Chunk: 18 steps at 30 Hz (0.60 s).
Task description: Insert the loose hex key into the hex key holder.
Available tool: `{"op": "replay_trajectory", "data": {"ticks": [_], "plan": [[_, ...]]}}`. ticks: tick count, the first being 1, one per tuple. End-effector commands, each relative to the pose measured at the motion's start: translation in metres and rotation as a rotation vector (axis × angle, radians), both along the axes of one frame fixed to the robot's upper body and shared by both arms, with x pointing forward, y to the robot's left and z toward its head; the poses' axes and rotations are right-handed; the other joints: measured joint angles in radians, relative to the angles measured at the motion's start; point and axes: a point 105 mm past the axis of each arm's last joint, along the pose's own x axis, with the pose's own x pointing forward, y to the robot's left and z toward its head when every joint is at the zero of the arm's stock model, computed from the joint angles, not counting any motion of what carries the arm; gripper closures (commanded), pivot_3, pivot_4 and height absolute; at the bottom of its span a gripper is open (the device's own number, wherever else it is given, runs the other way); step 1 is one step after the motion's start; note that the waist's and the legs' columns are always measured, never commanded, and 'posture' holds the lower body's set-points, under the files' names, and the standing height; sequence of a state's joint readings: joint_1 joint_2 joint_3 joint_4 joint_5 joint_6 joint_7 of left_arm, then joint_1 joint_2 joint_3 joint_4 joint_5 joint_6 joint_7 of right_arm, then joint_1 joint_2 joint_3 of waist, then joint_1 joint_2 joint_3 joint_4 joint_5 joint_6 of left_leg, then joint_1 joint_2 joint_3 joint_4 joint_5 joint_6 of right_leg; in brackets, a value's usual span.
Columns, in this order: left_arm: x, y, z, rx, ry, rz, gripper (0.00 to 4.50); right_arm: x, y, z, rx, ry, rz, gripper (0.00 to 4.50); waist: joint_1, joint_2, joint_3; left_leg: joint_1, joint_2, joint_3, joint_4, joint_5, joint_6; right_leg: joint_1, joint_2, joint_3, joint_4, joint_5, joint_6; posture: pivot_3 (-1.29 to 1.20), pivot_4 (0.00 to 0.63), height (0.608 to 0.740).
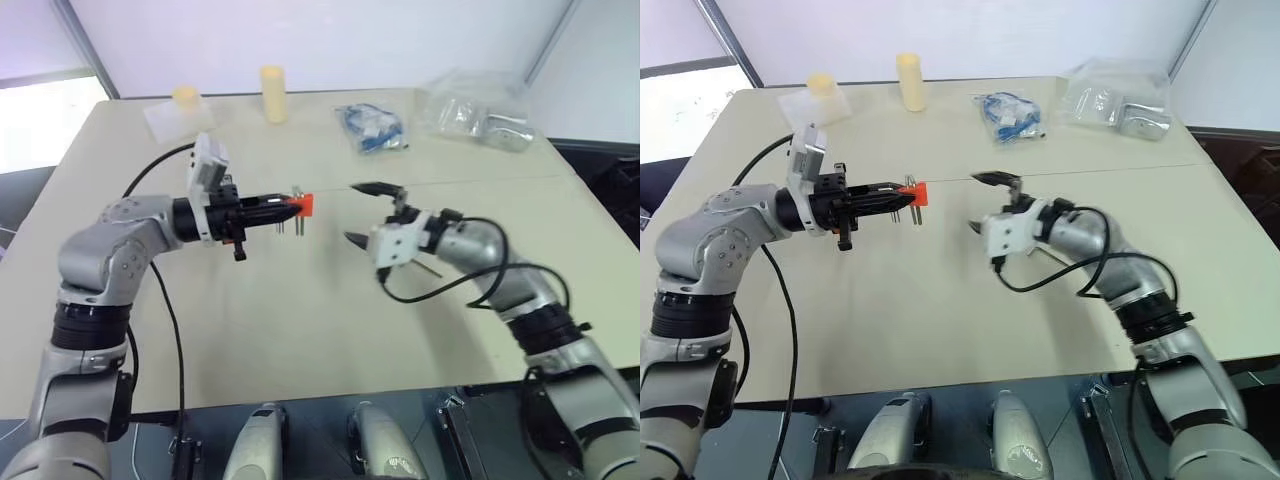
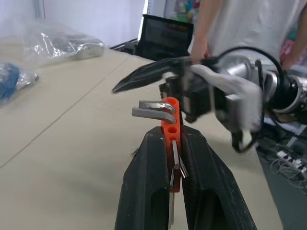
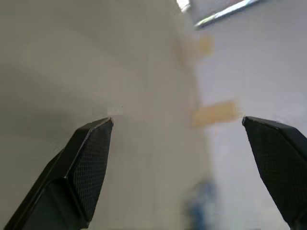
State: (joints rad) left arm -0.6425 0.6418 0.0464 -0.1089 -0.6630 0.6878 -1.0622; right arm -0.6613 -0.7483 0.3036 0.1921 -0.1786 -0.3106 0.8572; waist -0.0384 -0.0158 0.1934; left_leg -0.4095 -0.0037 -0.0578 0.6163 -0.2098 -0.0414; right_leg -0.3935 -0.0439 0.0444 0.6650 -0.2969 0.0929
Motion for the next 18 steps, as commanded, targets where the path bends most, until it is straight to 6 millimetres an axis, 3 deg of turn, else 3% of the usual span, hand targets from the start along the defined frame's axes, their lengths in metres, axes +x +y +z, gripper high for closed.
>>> {"op": "replay_trajectory", "data": {"ticks": [1, 5, 8, 18], "plan": [[-0.005, -0.004, 0.004, 0.013, -0.061, -0.001, 4.5, -0.005, -0.017, 0.03, -0.026, 0.158, 0.012, 0.03, -0.002, 0.0, 0.0, 0.0, 0.0, 0.0, 0.0, 0.0, 0.0, 0.0, 0.0, 0.0, 0.0, 0.0, 0.0, 0.0, 0.15, 0.74], [-0.005, -0.007, 0.001, 0.002, -0.065, 0.014, 4.5, -0.011, -0.037, 0.031, -0.127, 0.335, -0.016, 0.03, -0.004, 0.0, 0.0, 0.001, 0.001, 0.0, 0.0, 0.0, 0.0, 0.0, 0.001, 0.0, 0.0, 0.0, 0.0, 0.0, 0.15, 0.74], [-0.005, -0.008, -0.004, 0.005, -0.066, 0.022, 4.5, -0.002, -0.047, 0.025, -0.141, 0.387, -0.078, 0.03, -0.004, 0.0, 0.0, 0.001, 0.001, 0.0, 0.0, 0.0, 0.0, 0.0, 0.001, 0.0, 0.0, 0.0, 0.0, 0.0, 0.15, 0.74], [-0.009, -0.004, -0.013, 0.032, -0.067, 0.048, 4.5, 0.016, -0.071, -0.023, -0.069, 0.645, -0.282, 0.03, -0.003, 0.0, 0.0, 0.0, 0.0, 0.0, 0.0, 0.0, 0.0, -0.001, 0.0, 0.0, 0.0, 0.0, 0.0, 0.0, 0.15, 0.74]]}}
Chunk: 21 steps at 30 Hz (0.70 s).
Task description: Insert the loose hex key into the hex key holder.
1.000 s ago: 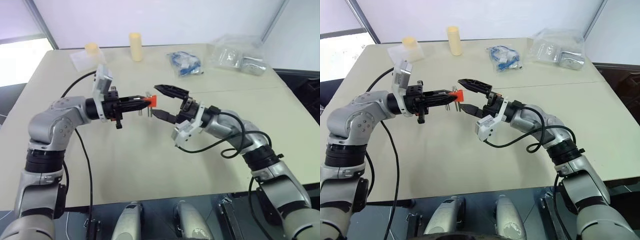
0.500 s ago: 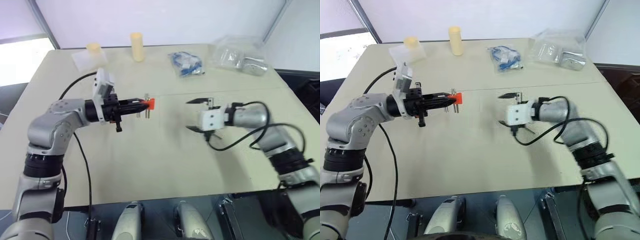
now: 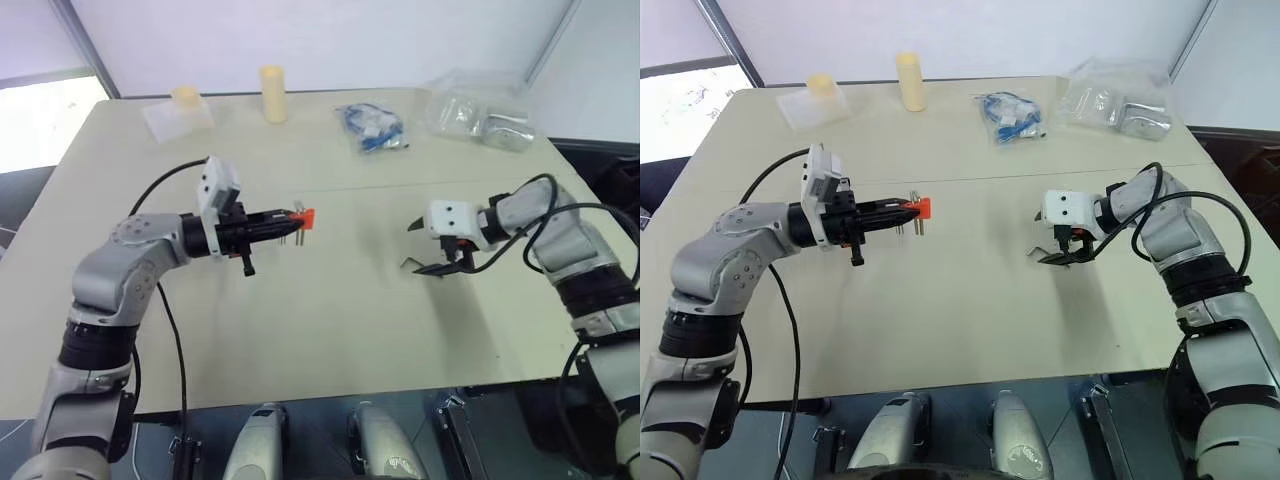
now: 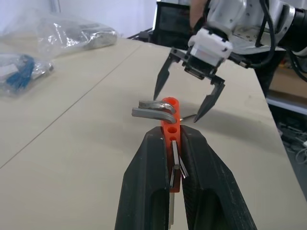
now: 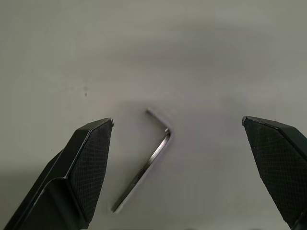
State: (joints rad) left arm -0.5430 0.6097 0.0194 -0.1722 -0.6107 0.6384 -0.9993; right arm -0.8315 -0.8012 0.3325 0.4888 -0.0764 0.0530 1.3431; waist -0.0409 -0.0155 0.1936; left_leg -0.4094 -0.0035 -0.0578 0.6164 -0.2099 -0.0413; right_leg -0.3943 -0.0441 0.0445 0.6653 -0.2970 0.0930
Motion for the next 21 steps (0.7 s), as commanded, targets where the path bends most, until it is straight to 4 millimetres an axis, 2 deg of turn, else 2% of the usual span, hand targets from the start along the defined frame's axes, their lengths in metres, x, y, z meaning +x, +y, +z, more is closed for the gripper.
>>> {"op": "replay_trajectory", "data": {"ticks": [1, 4, 11, 14, 21], "plan": [[-0.007, 0.002, 0.012, 0.01, -0.067, 0.0, 4.5, 0.01, -0.011, 0.0, -0.022, 0.0, -0.081, 0.03, 0.0, 0.0, 0.0, 0.0, 0.0, 0.0, 0.0, 0.0, 0.0, 0.0, 0.0, 0.0, 0.0, 0.0, 0.0, 0.0, 0.15, 0.74], [-0.008, 0.003, 0.012, 0.017, -0.069, 0.008, 4.5, 0.014, -0.021, -0.008, -0.066, 0.015, -0.116, 0.03, 0.0, 0.0, 0.0, 0.0, 0.0, 0.0, 0.0, 0.0, 0.0, 0.0, 0.0, 0.0, 0.0, 0.0, 0.0, 0.0, 0.15, 0.74], [-0.01, 0.007, 0.012, 0.028, -0.069, 0.028, 4.5, 0.017, -0.02, -0.02, -0.057, 0.04, -0.13, 0.03, -0.002, -0.001, 0.0, 0.001, 0.0, 0.0, 0.001, 0.0, 0.0, 0.002, 0.0, 0.0, 0.0, 0.0, 0.0, 0.0, 0.15, 0.74], [-0.012, 0.008, 0.012, 0.03, -0.069, 0.031, 4.5, 0.016, -0.019, -0.024, -0.051, 0.069, -0.138, 0.82, -0.003, -0.001, 0.0, 0.003, 0.0, 0.0, 0.001, 0.0, 0.0, 0.003, 0.001, 0.0, 0.0, 0.0, 0.0, 0.0, 0.15, 0.74], [-0.011, 0.009, 0.014, 0.033, -0.077, 0.037, 4.5, 0.016, -0.012, -0.03, -0.043, 0.113, -0.136, 4.35, -0.003, -0.001, -0.001, 0.003, 0.0, 0.0, 0.002, 0.0, 0.0, 0.005, 0.001, 0.0, 0.0, 0.0, 0.0, 0.0, 0.15, 0.74]]}}
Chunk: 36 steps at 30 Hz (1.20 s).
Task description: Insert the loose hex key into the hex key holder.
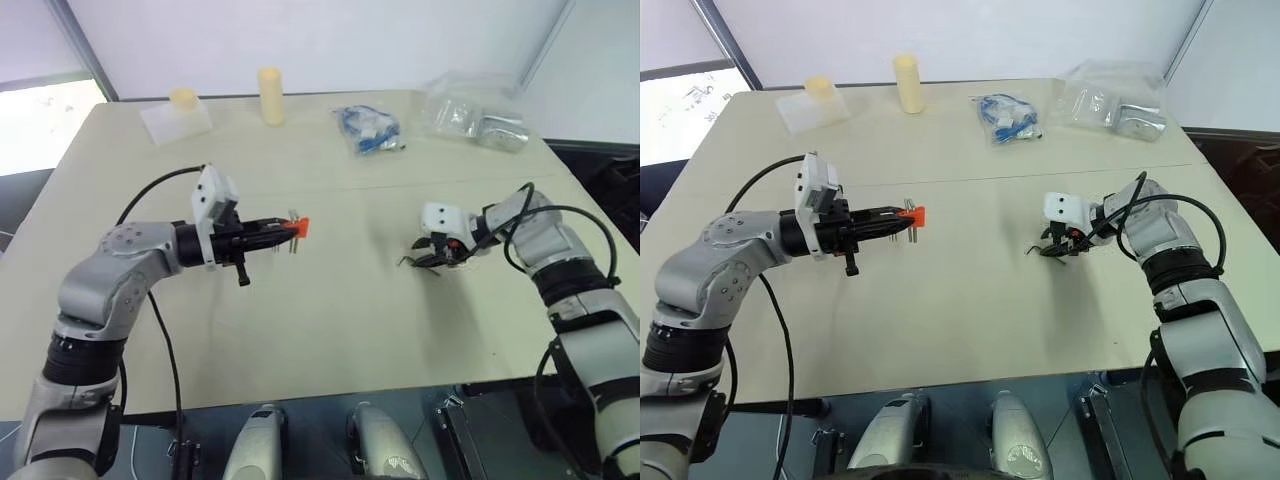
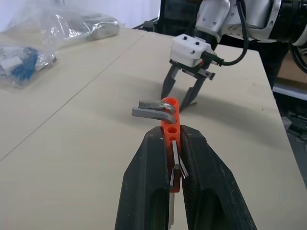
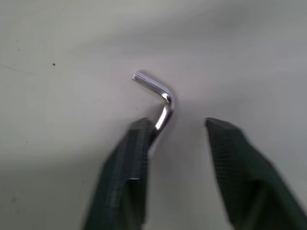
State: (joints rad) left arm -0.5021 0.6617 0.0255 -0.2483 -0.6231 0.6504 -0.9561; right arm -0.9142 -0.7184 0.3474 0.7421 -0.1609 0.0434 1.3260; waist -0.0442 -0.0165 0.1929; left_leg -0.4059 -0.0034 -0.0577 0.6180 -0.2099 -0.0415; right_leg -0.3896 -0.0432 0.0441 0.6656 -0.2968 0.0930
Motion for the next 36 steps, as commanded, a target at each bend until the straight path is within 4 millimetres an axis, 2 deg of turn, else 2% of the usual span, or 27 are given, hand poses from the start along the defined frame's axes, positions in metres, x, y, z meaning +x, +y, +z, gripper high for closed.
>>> {"op": "replay_trajectory", "data": {"ticks": [1, 5, 9, 12, 13, 14, 16, 19, 23, 29, 36], "plan": [[-0.004, 0.003, 0.014, -0.013, -0.055, 0.001, 4.5, 0.0, -0.001, -0.01, -0.033, 0.025, -0.016, 4.43, 0.0, 0.0, 0.0, 0.0, 0.0, 0.0, 0.0, 0.0, 0.0, 0.0, 0.0, 0.0, 0.0, 0.0, 0.0, 0.0, 0.15, 0.74], [-0.003, 0.004, 0.014, -0.016, -0.056, 0.005, 4.5, 0.001, 0.005, -0.007, 0.0, -0.011, -0.011, 4.43, 0.0, 0.0, 0.0, 0.0, 0.0, 0.0, 0.0, 0.0, 0.0, 0.0, 0.0, 0.0, 0.0, 0.0, 0.0, 0.0, 0.15, 0.74], [-0.001, 0.004, 0.015, -0.022, -0.057, 0.01, 4.5, 0.016, 0.02, 0.013, 0.128, -0.165, -0.057, 4.43, -0.003, 0.0, 0.0, 0.0, 0.0, 0.0, 0.0, 0.0, 0.0, -0.001, 0.0, 0.0, 0.0, 0.0, 0.0, 0.0, 0.15, 0.74], [0.0, 0.003, 0.015, -0.027, -0.058, 0.014, 4.5, 0.031, 0.038, 0.044, 0.278, -0.357, -0.105, 4.43, -0.003, 0.0, 0.0, -0.001, 0.0, 0.0, 0.0, 0.0, 0.0, -0.003, 0.001, 0.001, 0.002, 0.0, 0.0, 0.0, 0.15, 0.74], [0.001, 0.004, 0.016, -0.031, -0.06, 0.018, 4.5, 0.034, 0.048, 0.061, 0.365, -0.432, -0.127, 4.43, -0.002, 0.001, 0.0, -0.002, 0.0, 0.0, -0.001, 0.0, 0.0, -0.005, 0.001, 0.001, 0.002, 0.0, 0.0, 0.0, 0.15, 0.74], [0.003, 0.004, 0.018, -0.037, -0.065, 0.03, 4.5, 0.034, 0.062, 0.087, 0.492, -0.554, -0.136, 4.43, 0.0, 0.001, 0.0, -0.003, 0.0, 0.0, -0.001, 0.0, 0.0, -0.006, 0.0, 0.001, 0.002, 0.0, 0.0, 0.0, 0.15, 0.74], [0.007, 0.006, 0.02, -0.051, -0.07, 0.053, 4.5, 0.026, 0.077, 0.124, 0.709, -0.718, -0.183, 4.43, 0.001, 0.001, 0.0, -0.005, 0.001, -0.001, -0.002, 0.0, 0.0, -0.008, 0.0, 0.001, 0.002, 0.0, 0.0, 0.0, 0.15, 0.74], [0.011, 0.009, 0.022, -0.067, -0.073, 0.076, 4.5, 0.009, 0.091, 0.145, 0.896, -0.795, -0.213, 4.43, 0.006, 0.001, 0.0, -0.007, 0.001, -0.001, -0.003, 0.0, -0.001, -0.009, 0.0, 0.001, 0.002, 0.0, 0.0, 0.0, 0.15, 0.74], [0.015, 0.009, 0.019, -0.047, -0.084, 0.093, 4.5, -0.01, 0.107, 0.156, 1.083, -0.795, -0.237, 4.43, 0.02, 0.0, 0.0, -0.006, -0.001, -0.001, -0.002, 0.0, -0.001, -0.007, -0.001, 0.0, 0.001, 0.0, 0.0, 0.0, 0.15, 0.74], [0.025, 0.006, 0.023, -0.066, -0.135, 0.135, 4.5, -0.024, 0.125, 0.161, 1.254, -0.695, -0.239, 4.43, 0.027, 0.001, 0.0, -0.006, 0.0, -0.001, -0.001, 0.001, -0.001, -0.008, -0.001, 0.0, 0.002, 0.0, 0.0, 0.0, 0.15, 0.74], [0.032, 0.003, 0.031, -0.087, -0.181, 0.151, 4.5, -0.038, 0.148, 0.167, 1.351, -0.542, -0.162, 4.43, 0.025, 0.001, 0.0, -0.006, 0.0, -0.001, -0.002, 0.001, -0.001, -0.008, 0.0, 0.0, 0.002, 0.0, 0.0, 0.0, 0.15, 0.74]]}}
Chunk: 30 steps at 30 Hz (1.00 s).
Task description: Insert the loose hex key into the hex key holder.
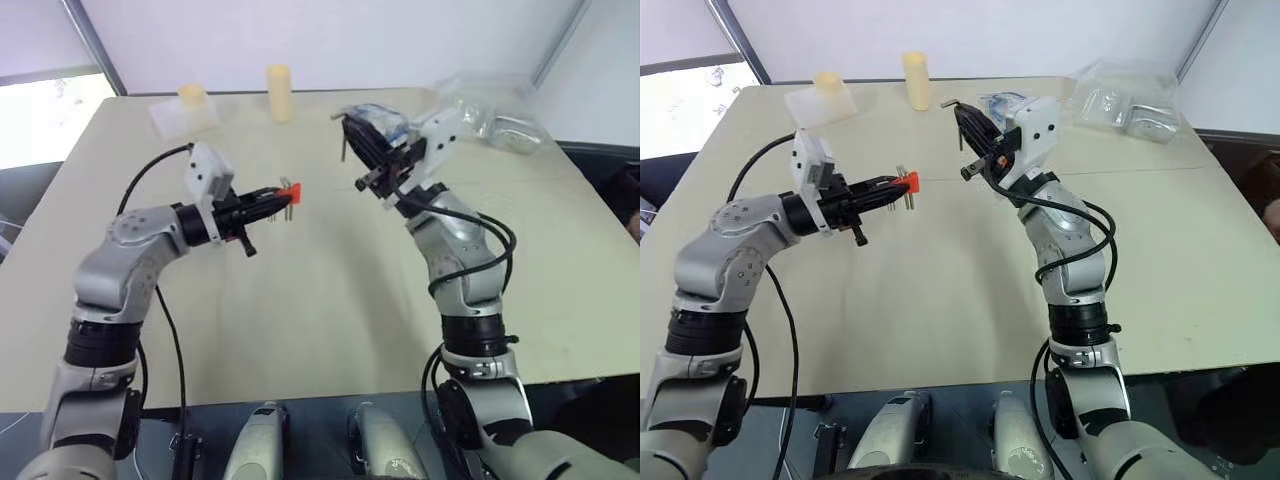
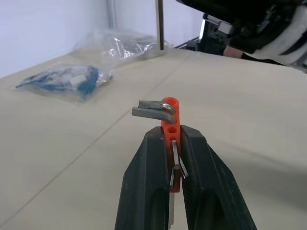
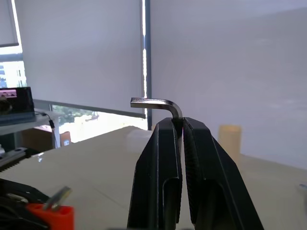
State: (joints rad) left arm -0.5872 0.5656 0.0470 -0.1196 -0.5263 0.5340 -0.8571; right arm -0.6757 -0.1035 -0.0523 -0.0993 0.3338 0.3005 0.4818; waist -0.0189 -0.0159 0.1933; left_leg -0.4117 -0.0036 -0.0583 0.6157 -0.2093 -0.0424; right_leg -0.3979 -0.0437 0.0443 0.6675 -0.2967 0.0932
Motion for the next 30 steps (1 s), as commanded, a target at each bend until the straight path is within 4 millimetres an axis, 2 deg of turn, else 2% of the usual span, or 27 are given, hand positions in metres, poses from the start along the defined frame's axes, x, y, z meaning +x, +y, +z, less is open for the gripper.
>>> {"op": "replay_trajectory", "data": {"ticks": [1, 9, 30], "plan": [[0.0, -0.002, 0.014, -0.003, -0.067, -0.004, 4.5, -0.017, 0.012, 0.019, 0.023, -0.049, 0.1, 4.43, -0.001, 0.0, 0.0, 0.0, 0.0, 0.0, 0.0, 0.0, 0.0, 0.0, 0.0, 0.0, 0.0, 0.0, 0.0, 0.0, 0.15, 0.74], [0.001, -0.007, 0.018, -0.026, -0.074, -0.018, 4.5, -0.033, 0.032, 0.023, 0.006, -0.064, 0.228, 4.43, -0.001, 0.0, 0.0, 0.0, 0.0, 0.0, 0.0, 0.0, 0.0, 0.0, 0.0, 0.0, 0.0, 0.0, 0.0, 0.0, 0.15, 0.74], [-0.003, -0.012, 0.02, -0.024, -0.076, -0.046, 4.5, -0.028, 0.043, 0.02, 0.003, -0.068, 0.245, 4.43, -0.001, 0.0, 0.0, 0.0, 0.0, 0.0, 0.0, 0.0, 0.0, 0.0, 0.0, 0.0, 0.0, 0.0, 0.0, 0.0, 0.15, 0.74]]}}
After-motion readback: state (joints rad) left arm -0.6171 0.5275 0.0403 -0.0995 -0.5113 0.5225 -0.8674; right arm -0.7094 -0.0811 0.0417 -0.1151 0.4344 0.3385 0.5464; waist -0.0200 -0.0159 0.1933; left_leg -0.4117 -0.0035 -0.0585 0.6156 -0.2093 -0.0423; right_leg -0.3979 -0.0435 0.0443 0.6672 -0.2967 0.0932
